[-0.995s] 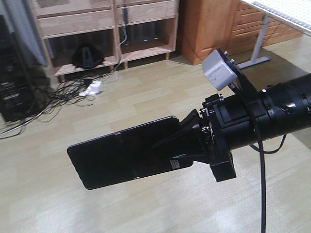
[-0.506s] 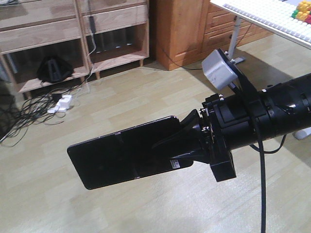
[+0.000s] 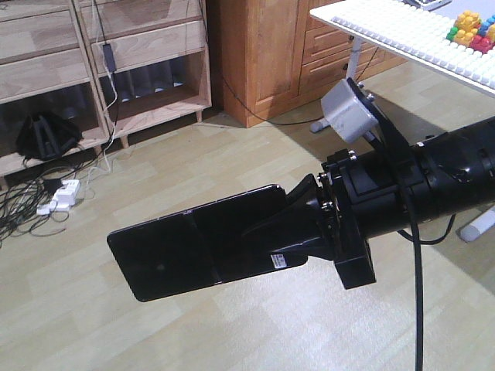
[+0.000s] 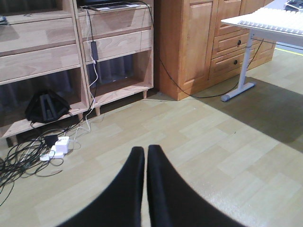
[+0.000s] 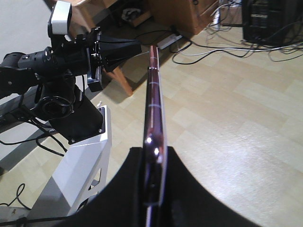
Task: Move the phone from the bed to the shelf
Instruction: 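Drive toward the white desk, keeping the phone held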
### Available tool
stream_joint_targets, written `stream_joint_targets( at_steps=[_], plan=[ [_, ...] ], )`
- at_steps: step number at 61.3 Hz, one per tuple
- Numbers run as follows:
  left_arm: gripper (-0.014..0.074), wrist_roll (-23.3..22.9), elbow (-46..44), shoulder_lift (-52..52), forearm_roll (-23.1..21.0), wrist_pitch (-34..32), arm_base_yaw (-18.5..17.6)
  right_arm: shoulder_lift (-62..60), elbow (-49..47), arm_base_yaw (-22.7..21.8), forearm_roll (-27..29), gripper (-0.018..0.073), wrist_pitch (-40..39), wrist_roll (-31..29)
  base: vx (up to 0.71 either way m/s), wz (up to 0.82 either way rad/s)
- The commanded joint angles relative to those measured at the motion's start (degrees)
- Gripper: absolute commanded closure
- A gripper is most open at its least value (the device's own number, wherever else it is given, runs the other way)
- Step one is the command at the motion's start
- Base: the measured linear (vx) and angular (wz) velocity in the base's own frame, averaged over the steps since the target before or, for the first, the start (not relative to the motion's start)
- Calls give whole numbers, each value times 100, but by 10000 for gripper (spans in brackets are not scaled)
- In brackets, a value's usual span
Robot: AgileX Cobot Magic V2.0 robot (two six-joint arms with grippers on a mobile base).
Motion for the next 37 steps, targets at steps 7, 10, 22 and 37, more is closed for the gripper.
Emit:
stream_joint_targets(
  at_steps=[7,10,22,37],
  plan=[
    [596,-22,13,-27,-56,-420,-18,-194,-148,5,519,564,469,-39,34,-4],
    [596,-22,13,-27,-56,-420,-18,-194,-148,5,519,564,469,-39,33,-2],
    [596,-22,13,-27,-56,-420,-18,-194,-148,5,519,564,469,-39,32,-2],
    [596,-22,13,-27,-56,-420,-18,-194,-148,5,519,564,469,-39,30,-4]
  ],
)
